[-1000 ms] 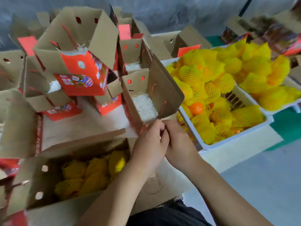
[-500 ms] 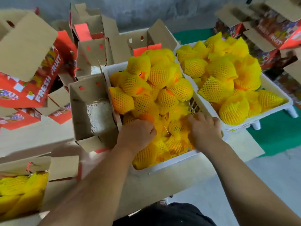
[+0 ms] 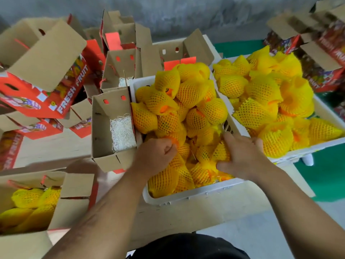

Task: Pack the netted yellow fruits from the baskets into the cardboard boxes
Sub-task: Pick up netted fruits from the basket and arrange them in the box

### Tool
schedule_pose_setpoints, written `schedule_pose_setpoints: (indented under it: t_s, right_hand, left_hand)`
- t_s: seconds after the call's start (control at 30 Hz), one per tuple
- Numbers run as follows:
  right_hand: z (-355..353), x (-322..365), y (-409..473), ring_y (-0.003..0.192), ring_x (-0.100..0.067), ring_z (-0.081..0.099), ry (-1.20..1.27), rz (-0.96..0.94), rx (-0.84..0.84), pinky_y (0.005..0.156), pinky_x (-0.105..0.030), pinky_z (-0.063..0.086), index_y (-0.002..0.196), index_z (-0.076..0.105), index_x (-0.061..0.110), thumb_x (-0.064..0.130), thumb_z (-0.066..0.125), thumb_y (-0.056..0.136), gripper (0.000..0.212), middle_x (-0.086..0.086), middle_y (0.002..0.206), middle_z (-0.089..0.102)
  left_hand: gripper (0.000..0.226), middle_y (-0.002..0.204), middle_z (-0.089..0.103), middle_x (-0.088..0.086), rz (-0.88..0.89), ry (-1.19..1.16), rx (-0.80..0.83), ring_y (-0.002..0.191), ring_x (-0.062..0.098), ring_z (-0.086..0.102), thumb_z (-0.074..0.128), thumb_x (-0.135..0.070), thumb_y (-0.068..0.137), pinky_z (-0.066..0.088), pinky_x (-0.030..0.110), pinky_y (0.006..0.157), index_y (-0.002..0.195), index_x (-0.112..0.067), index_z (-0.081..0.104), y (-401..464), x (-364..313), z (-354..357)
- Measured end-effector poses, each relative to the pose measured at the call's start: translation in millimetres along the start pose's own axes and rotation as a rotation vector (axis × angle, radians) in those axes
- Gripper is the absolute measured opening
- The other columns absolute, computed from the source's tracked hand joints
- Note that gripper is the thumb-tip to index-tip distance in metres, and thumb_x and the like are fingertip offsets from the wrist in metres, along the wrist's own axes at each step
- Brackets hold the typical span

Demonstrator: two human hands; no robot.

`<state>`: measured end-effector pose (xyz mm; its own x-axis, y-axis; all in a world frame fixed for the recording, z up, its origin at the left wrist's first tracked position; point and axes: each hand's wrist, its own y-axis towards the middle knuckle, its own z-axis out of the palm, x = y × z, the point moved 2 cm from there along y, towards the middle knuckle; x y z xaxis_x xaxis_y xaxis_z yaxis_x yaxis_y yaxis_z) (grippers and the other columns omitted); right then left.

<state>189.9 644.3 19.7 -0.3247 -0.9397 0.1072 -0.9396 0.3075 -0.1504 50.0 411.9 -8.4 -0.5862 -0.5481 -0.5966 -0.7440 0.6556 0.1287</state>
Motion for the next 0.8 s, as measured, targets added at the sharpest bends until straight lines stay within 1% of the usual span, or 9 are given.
schedule_pose_setpoints:
  t_s: [0.07,0.17,0.27,0.3,0.4,0.5,0.57,0.67,0.8]
  right_hand:
    - [-3,3,-1,0.091,-0.021,0.056,0.520,-0.058,-0.136,0.077,-0.038,0.038,0.119,0.042,0.034,0.056,0.061,0.063,0.064,0.008,0.097,0.051]
    - [2,26,4,0.103,-0.004,0.059,1.041,-0.107,-0.141,0.081,-0.022,0.047,0.131,0.049,0.037,0.031,0.075,0.078,0.058,0.003,0.120,0.058]
    - [20,48,7,0.110,-0.020,0.064,1.305,-0.060,-0.094,0.085,-0.040,0.056,0.128,0.057,0.027,0.015,0.077,0.091,0.043,-0.006,0.124,0.062]
    - [25,50,7,0.104,-0.021,0.066,1.348,-0.055,-0.089,0.080,-0.040,0.057,0.124,0.058,0.026,0.016,0.076,0.092,0.038,-0.005,0.118,0.065]
    - [30,50,10,0.082,-0.003,0.063,1.376,-0.073,-0.091,0.064,-0.019,0.050,0.114,0.060,0.025,0.025,0.075,0.093,0.026,0.015,0.093,0.067]
    - [31,48,12,0.083,-0.001,0.062,1.412,-0.048,-0.088,0.066,-0.017,0.048,0.107,0.064,0.025,0.036,0.073,0.092,0.021,0.017,0.090,0.067]
    - [31,48,13,0.083,-0.006,0.060,1.427,0.002,-0.083,0.067,-0.025,0.048,0.103,0.066,0.030,0.045,0.069,0.089,0.020,0.012,0.089,0.066]
    - [29,46,13,0.084,-0.022,0.060,1.492,0.036,-0.109,0.064,-0.041,0.046,0.108,0.068,0.034,0.056,0.060,0.093,0.028,-0.012,0.095,0.064]
    - [25,41,10,0.082,-0.016,0.057,1.504,-0.019,-0.300,0.065,-0.029,0.046,0.111,0.059,0.024,0.049,0.044,0.107,0.029,-0.012,0.092,0.056]
  left_hand:
    - [0.046,0.053,0.037,-0.004,-0.047,-0.121,-0.083,0.053,0.015,0.043,0.061,-0.038,0.097,0.041,0.036,0.059,0.062,-0.017,0.040,0,3,-5]
    - [0.040,0.057,0.046,-0.005,-0.034,-0.111,-0.119,0.064,0.012,0.052,0.061,-0.042,0.098,0.047,0.042,0.077,0.068,-0.017,0.050,2,5,-8]
    - [0.039,0.058,0.051,-0.010,-0.045,-0.041,-0.065,0.074,0.001,0.054,0.054,-0.054,0.097,0.046,0.036,0.071,0.074,-0.022,0.055,4,5,-4]
    - [0.039,0.059,0.052,-0.010,-0.052,-0.033,-0.060,0.074,0.000,0.054,0.053,-0.055,0.097,0.046,0.034,0.066,0.075,-0.023,0.056,4,5,-3]
    - [0.039,0.063,0.055,-0.010,-0.049,-0.017,-0.034,0.068,0.005,0.055,0.054,-0.054,0.100,0.049,0.037,0.065,0.076,-0.024,0.056,6,5,-4]
    - [0.045,0.069,0.060,-0.009,-0.069,0.039,0.052,0.068,0.010,0.059,0.045,-0.064,0.097,0.053,0.039,0.066,0.080,-0.025,0.059,8,2,-2]
    - [0.047,0.072,0.062,-0.009,-0.089,0.090,0.108,0.071,0.011,0.060,0.042,-0.068,0.095,0.054,0.038,0.066,0.083,-0.027,0.060,9,2,0]
    - [0.039,0.074,0.063,-0.009,-0.127,0.115,0.143,0.073,0.013,0.061,0.047,-0.062,0.097,0.055,0.039,0.069,0.084,-0.029,0.061,9,3,0]
    - [0.038,0.074,0.065,-0.007,-0.203,0.031,0.145,0.074,0.015,0.063,0.048,-0.063,0.094,0.055,0.041,0.071,0.086,-0.030,0.065,11,1,-4]
